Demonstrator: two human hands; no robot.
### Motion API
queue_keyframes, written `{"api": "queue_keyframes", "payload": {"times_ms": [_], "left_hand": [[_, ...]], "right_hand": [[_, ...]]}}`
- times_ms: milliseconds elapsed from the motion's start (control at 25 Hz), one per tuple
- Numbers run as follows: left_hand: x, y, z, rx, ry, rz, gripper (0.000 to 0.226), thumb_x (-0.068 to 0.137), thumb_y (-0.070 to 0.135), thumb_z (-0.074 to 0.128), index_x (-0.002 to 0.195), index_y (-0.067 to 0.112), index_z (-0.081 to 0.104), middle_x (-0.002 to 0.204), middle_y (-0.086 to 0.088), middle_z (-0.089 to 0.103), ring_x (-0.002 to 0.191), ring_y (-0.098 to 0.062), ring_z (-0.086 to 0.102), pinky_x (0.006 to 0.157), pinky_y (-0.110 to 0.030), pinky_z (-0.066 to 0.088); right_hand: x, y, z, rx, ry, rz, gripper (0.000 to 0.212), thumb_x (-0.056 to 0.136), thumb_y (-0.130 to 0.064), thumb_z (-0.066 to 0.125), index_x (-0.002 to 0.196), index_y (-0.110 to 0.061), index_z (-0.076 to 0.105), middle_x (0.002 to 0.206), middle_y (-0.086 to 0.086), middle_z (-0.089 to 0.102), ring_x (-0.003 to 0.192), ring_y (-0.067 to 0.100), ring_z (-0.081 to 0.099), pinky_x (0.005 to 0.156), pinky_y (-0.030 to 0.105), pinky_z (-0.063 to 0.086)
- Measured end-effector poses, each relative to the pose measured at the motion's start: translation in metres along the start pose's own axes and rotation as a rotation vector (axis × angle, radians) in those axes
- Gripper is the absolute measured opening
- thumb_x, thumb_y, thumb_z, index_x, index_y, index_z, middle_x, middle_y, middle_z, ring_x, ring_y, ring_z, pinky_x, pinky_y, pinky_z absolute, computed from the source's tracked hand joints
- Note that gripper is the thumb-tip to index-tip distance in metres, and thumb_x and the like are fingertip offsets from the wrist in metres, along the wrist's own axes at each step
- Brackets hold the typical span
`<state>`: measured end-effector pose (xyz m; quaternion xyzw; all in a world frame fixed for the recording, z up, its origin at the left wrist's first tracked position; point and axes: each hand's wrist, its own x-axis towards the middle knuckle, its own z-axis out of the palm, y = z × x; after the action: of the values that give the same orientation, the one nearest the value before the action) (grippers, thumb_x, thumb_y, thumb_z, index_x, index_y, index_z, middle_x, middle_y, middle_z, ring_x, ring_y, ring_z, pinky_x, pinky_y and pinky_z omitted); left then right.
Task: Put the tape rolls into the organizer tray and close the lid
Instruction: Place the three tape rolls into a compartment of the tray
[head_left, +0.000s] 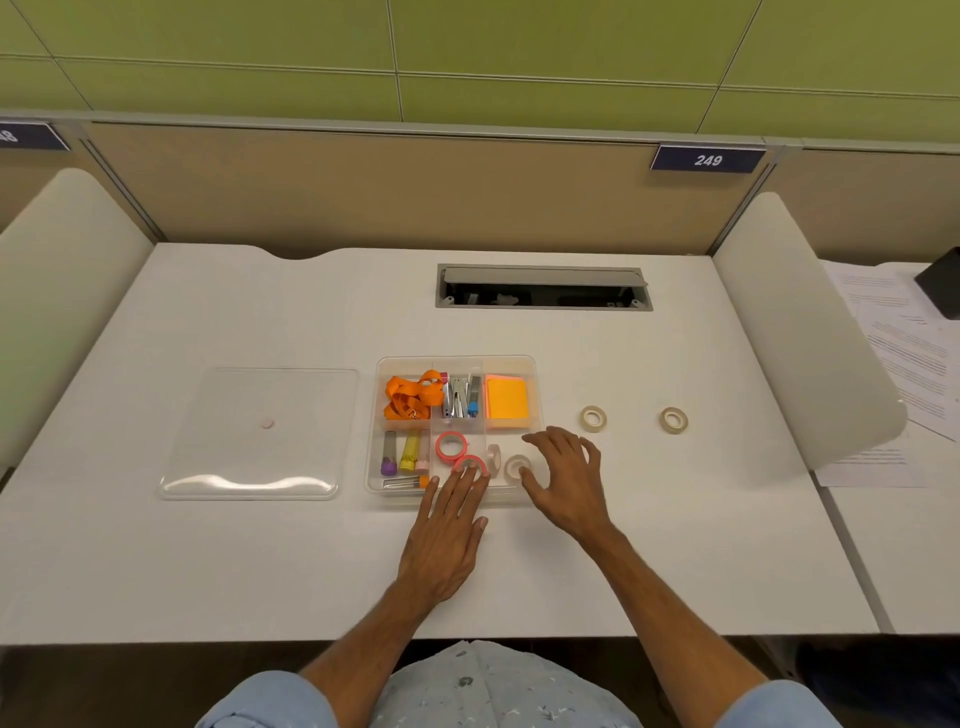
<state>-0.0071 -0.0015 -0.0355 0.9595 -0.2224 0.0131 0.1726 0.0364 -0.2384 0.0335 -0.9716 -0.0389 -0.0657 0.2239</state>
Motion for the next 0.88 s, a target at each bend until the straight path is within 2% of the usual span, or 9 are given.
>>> {"api": "queue_keyframes", "payload": {"times_ms": [200, 440, 560, 640, 760, 880], "left_hand": [[-0.001, 0.001, -0.003, 0.007, 0.016, 0.015, 0.063, 0.116, 0.042, 0.030, 0.174, 0.021, 0.017, 0.182, -0.001, 0.012, 0.169, -0.020, 0.007, 0.136, -0.052, 0.008], [-0.001, 0.001, -0.007, 0.003, 0.016, 0.031, 0.063, 0.116, 0.038, 0.036, 0.174, 0.020, 0.017, 0.182, -0.002, 0.014, 0.168, -0.019, 0.008, 0.135, -0.051, 0.007], [-0.001, 0.001, -0.007, 0.000, 0.003, 0.028, 0.062, 0.117, 0.040, 0.032, 0.174, 0.020, 0.017, 0.182, -0.002, 0.013, 0.168, -0.020, 0.008, 0.135, -0.052, 0.009], [-0.002, 0.000, -0.007, 0.005, -0.008, 0.024, 0.062, 0.117, 0.040, 0.029, 0.174, 0.020, 0.016, 0.182, -0.002, 0.013, 0.168, -0.019, 0.008, 0.135, -0.053, 0.011], [-0.001, 0.001, -0.008, 0.009, -0.007, 0.028, 0.061, 0.117, 0.040, 0.028, 0.174, 0.020, 0.016, 0.182, -0.002, 0.013, 0.168, -0.020, 0.008, 0.135, -0.054, 0.011], [-0.001, 0.001, -0.009, 0.018, 0.000, 0.034, 0.061, 0.117, 0.038, 0.029, 0.174, 0.020, 0.015, 0.182, -0.002, 0.013, 0.168, -0.020, 0.008, 0.136, -0.053, 0.010]], "right_hand": [[0.001, 0.019, -0.012, 0.047, 0.114, 0.079, 0.038, 0.095, -0.030, 0.058, 0.133, -0.029, 0.061, 0.135, -0.006, 0.064, 0.136, 0.017, 0.049, 0.114, 0.046, 0.029], [0.008, 0.058, -0.020, 0.062, 0.173, 0.330, 0.042, 0.089, -0.012, 0.066, 0.128, -0.026, 0.064, 0.129, 0.000, 0.066, 0.128, 0.023, 0.052, 0.107, 0.050, 0.036], [0.016, 0.077, -0.020, 0.009, 0.099, 0.403, 0.050, 0.085, -0.012, 0.067, 0.134, -0.022, 0.061, 0.131, 0.005, 0.063, 0.127, 0.029, 0.052, 0.104, 0.052, 0.037], [0.022, 0.084, -0.019, -0.036, 0.004, 0.418, 0.059, 0.085, -0.014, 0.067, 0.142, -0.020, 0.055, 0.141, 0.007, 0.057, 0.133, 0.030, 0.048, 0.107, 0.053, 0.037], [0.030, 0.092, -0.016, -0.105, -0.184, 0.424, 0.071, 0.087, -0.021, 0.066, 0.154, -0.021, 0.040, 0.161, 0.009, 0.036, 0.147, 0.031, 0.034, 0.117, 0.058, 0.028], [0.032, 0.093, -0.010, -0.183, -0.293, 0.434, 0.070, 0.091, -0.026, 0.063, 0.156, -0.021, 0.037, 0.168, 0.009, 0.024, 0.153, 0.029, 0.023, 0.121, 0.057, 0.020]]}}
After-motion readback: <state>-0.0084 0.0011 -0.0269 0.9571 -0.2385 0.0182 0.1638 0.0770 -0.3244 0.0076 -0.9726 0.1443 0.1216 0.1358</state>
